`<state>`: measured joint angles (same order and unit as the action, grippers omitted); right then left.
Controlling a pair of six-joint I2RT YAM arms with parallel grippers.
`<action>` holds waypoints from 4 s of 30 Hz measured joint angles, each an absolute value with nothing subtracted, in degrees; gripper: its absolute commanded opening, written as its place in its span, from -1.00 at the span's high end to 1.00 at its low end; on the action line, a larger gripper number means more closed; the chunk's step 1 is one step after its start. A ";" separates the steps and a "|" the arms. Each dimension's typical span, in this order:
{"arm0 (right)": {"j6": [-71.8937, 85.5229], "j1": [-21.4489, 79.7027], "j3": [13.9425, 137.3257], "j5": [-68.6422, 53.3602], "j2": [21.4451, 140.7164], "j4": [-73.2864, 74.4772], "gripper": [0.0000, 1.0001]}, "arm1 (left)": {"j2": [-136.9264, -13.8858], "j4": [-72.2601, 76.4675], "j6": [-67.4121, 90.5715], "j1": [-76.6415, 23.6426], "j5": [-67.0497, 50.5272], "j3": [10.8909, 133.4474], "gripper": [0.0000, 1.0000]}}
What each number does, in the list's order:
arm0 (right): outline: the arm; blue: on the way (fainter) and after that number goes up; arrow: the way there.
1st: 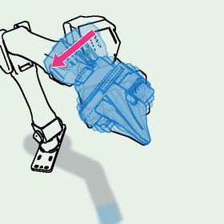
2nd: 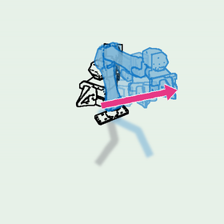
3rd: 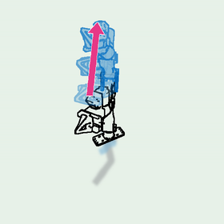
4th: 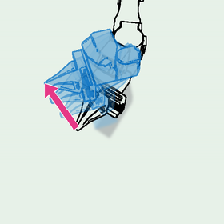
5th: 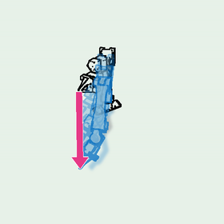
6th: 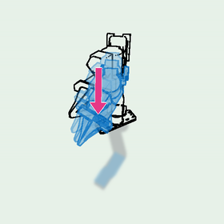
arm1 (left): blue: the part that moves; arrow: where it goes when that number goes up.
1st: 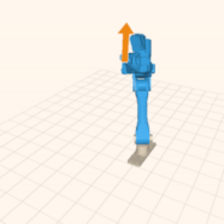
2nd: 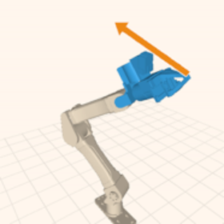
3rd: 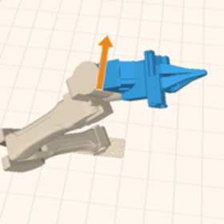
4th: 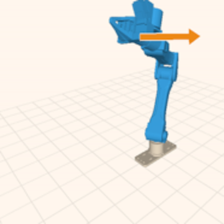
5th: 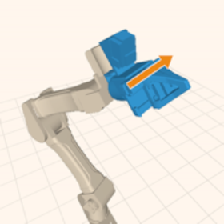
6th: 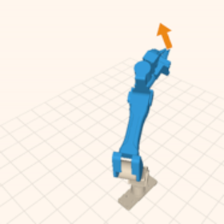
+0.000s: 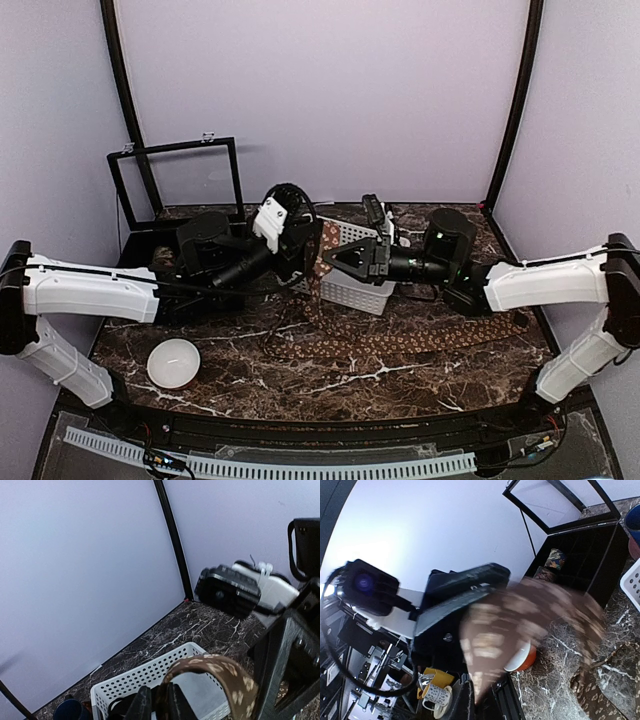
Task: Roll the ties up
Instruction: Flatten out the tie at the center of the board.
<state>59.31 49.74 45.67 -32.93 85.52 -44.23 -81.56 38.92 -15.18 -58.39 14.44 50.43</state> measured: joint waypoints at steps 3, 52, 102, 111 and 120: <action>56.05 48.90 44.42 -31.64 77.84 -35.16 1.00 | -77.95 35.62 -15.99 -58.37 12.03 47.64 0.73; 26.76 42.39 46.19 -36.34 76.18 20.29 1.00 | -95.42 -15.18 -10.83 -50.92 -7.88 52.16 0.10; 5.89 56.82 57.43 -42.65 78.98 36.29 0.98 | -87.11 20.32 -36.05 -68.25 -20.73 48.58 -0.06; 5.87 57.04 57.43 -43.72 78.74 36.27 0.88 | -88.84 20.45 -36.77 -68.42 -19.86 48.56 0.87; 9.52 55.57 56.55 -41.65 75.42 33.21 -0.20 | -88.36 23.79 -32.58 -68.53 -15.55 46.24 1.00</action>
